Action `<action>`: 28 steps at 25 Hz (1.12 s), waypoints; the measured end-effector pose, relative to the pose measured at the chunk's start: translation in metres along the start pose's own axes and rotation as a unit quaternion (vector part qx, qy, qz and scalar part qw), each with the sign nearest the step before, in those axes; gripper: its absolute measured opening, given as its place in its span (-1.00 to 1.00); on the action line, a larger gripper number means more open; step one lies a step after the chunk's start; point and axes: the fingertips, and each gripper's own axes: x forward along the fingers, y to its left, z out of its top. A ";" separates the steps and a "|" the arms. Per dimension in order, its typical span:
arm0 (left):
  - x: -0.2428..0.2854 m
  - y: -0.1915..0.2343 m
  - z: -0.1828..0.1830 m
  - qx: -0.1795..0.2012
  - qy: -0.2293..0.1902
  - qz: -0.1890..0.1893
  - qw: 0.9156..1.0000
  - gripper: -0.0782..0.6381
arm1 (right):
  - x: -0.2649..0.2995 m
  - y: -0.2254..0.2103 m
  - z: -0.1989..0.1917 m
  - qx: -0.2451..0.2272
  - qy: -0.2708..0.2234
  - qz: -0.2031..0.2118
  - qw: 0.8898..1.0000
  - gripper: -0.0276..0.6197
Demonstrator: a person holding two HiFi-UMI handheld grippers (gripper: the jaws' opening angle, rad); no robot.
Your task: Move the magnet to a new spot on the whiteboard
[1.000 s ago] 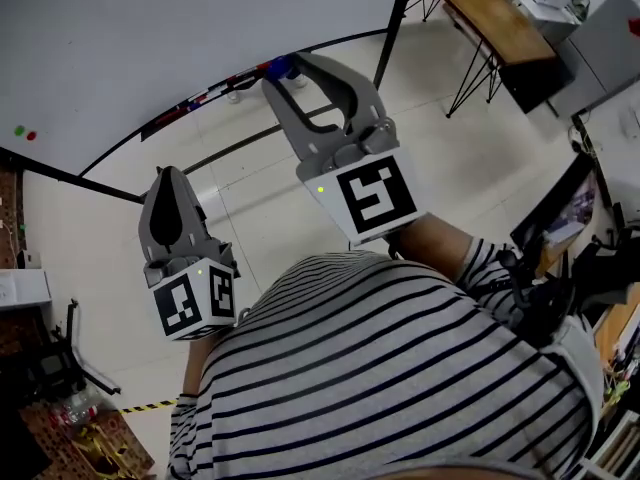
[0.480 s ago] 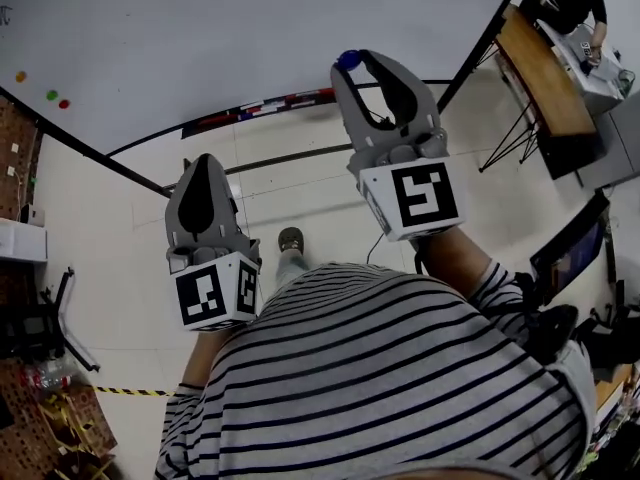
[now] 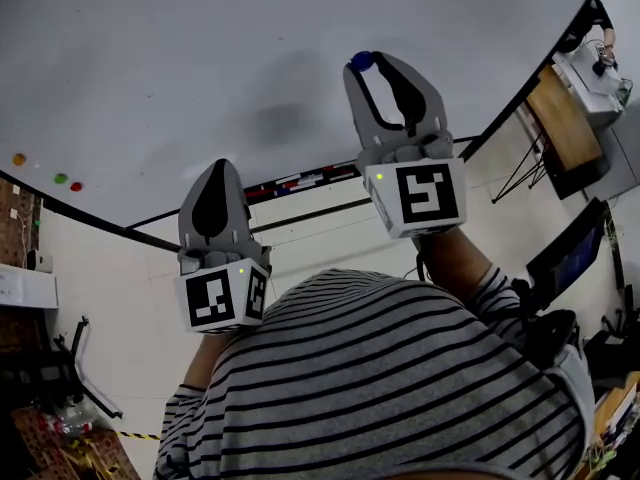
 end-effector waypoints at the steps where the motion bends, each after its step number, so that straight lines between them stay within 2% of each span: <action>1: 0.009 0.007 -0.001 0.000 -0.002 -0.004 1.000 -0.74 | 0.011 -0.001 -0.003 -0.001 0.000 -0.005 1.000 -0.53; 6: 0.038 0.036 -0.008 0.000 -0.003 -0.010 1.000 -0.74 | 0.050 -0.003 -0.016 -0.009 0.004 -0.029 1.000 -0.53; 13: 0.048 0.028 -0.010 -0.003 0.002 -0.016 1.000 -0.74 | 0.050 -0.018 -0.021 -0.033 0.007 -0.054 0.998 -0.53; 19: 0.053 0.033 -0.018 -0.004 0.011 -0.018 1.000 -0.74 | 0.051 -0.007 -0.020 -0.016 -0.004 -0.034 0.999 -0.53; 22: 0.042 0.019 -0.020 -0.003 0.015 -0.024 1.000 -0.74 | 0.027 -0.003 -0.013 -0.001 -0.007 -0.023 1.000 -0.53; 28: 0.000 -0.048 -0.021 -0.003 0.024 -0.034 0.999 -0.74 | -0.048 -0.013 -0.007 0.013 0.003 -0.006 1.000 -0.56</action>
